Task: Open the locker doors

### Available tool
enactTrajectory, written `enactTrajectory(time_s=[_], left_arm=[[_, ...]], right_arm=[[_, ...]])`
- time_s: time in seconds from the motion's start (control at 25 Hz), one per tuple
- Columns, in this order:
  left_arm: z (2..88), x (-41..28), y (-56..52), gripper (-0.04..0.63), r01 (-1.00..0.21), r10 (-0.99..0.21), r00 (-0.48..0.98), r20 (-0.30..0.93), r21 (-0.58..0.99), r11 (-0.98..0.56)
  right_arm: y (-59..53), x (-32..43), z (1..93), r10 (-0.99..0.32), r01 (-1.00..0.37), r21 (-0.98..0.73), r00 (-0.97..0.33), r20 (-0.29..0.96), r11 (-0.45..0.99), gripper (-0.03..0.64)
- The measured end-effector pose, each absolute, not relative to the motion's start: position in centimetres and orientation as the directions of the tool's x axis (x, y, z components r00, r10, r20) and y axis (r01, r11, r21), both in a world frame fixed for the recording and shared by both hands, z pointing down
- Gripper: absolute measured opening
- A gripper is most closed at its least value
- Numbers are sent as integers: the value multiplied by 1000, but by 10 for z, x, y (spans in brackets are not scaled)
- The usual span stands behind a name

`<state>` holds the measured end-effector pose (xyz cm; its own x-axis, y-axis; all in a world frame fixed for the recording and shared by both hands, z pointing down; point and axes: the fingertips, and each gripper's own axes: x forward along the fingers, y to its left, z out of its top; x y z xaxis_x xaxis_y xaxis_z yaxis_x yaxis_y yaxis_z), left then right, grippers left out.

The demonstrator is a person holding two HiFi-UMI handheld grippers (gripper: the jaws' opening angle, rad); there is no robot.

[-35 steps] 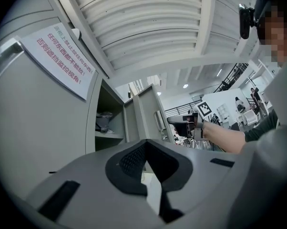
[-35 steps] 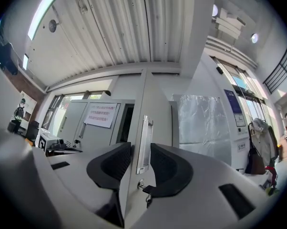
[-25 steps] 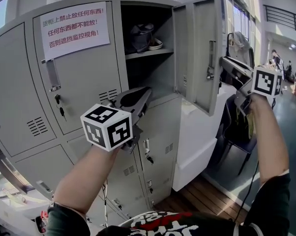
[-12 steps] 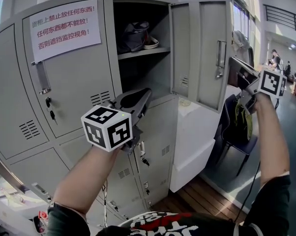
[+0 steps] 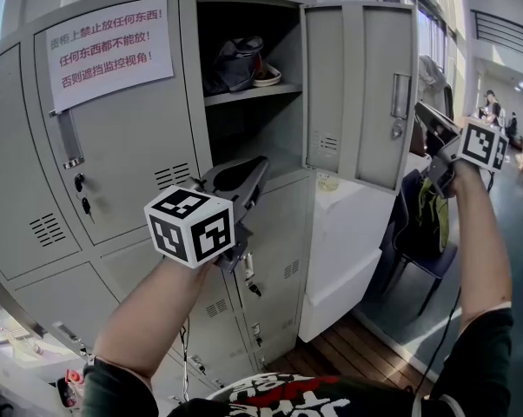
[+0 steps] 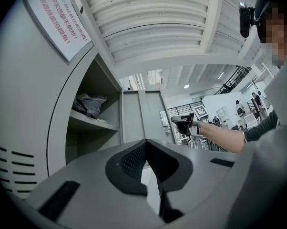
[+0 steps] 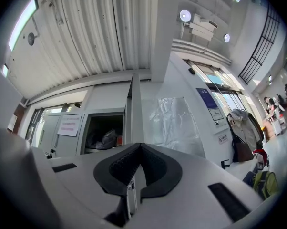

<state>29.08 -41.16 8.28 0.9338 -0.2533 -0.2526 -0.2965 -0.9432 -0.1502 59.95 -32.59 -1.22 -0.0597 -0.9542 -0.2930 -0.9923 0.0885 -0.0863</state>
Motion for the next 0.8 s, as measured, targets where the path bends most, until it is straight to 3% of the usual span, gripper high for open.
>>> enactTrajectory(time_s=[0.8], left_arm=[[88,307,-421,8,-334,-294,925,-243,-142,-932]], right_arm=[[-339,627,-20,-943,-995,-56,-58,-329,81,35]])
